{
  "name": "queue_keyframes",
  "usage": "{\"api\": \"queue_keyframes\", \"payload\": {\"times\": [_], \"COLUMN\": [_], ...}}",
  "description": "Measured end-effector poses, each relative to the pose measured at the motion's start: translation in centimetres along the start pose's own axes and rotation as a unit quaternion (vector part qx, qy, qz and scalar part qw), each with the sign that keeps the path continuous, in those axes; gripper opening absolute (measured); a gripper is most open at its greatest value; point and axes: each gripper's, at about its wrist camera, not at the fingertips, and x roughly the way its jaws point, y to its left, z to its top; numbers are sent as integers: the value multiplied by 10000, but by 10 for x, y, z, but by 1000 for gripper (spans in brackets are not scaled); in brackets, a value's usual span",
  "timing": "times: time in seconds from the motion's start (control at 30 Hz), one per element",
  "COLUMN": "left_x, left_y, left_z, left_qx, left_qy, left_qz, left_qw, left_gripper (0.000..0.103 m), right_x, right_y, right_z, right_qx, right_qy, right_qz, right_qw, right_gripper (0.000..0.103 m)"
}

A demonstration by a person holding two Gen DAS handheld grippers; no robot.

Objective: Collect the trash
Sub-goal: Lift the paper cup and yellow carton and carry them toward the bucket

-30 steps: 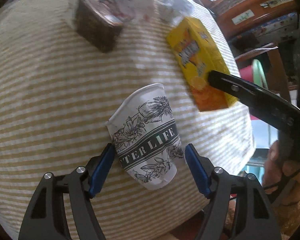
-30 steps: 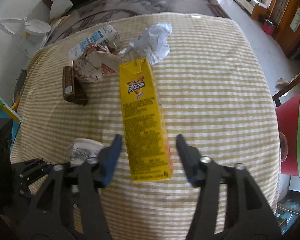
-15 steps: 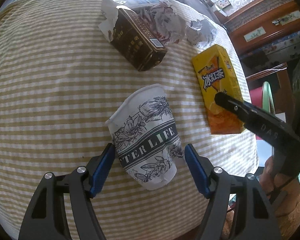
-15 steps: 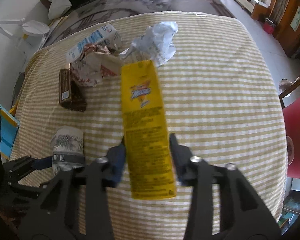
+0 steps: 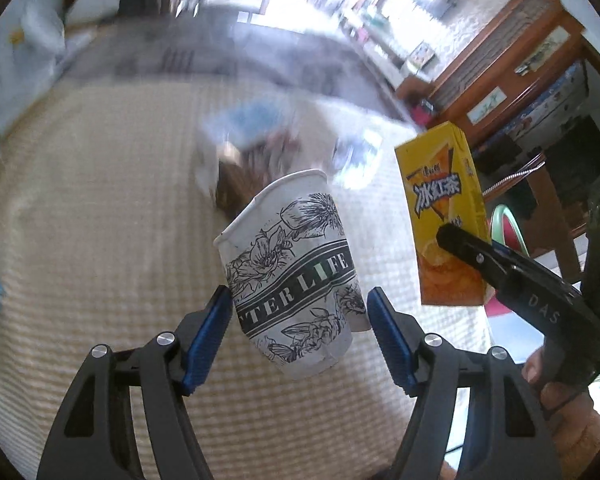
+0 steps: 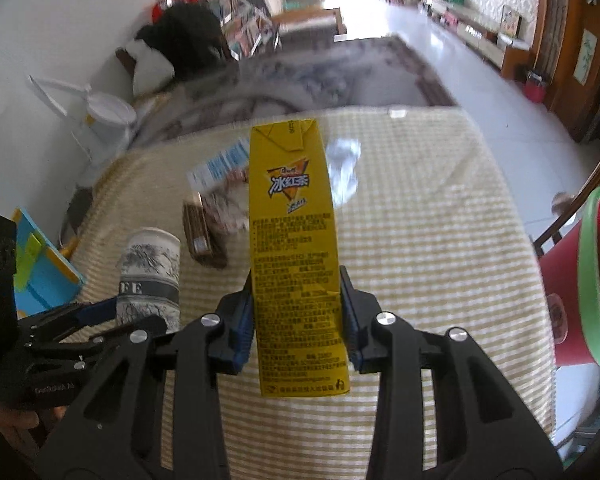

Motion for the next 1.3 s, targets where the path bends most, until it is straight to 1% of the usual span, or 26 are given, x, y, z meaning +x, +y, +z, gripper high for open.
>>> {"api": "queue_keyframes", "payload": {"times": [0.1,0.23,0.33,0.47,0.6,0.73,1.3], "left_x": [-20,-39,-51,-61,-66,-68,-57], "left_y": [-15,-29,-37,-48,-51,-55,-79], "left_z": [11,24,31,37,38,36,33], "left_qx": [318,643,819,962,944,989,1140], "left_qy": [-472,-883,-1120,-1316,-1413,-1474,-1386], "left_qz": [179,383,504,586,577,631,675], "left_qw": [9982,9933,9891,9849,9838,9821,9815], "left_gripper": [66,66,67,67,67,67,67], "right_x": [-14,-33,-47,-65,-76,-80,-84], "right_y": [-2,-2,0,1,-1,-7,-25], "right_z": [6,13,14,17,17,16,10], "right_qx": [62,73,54,52,102,186,416], "right_qy": [-237,-530,-752,-1016,-1223,-1298,-1314], "right_qz": [39,48,41,29,8,15,40], "right_qw": [9997,9986,9971,9948,9924,9914,9904], "right_gripper": [36,36,36,36,36,36,36]}}
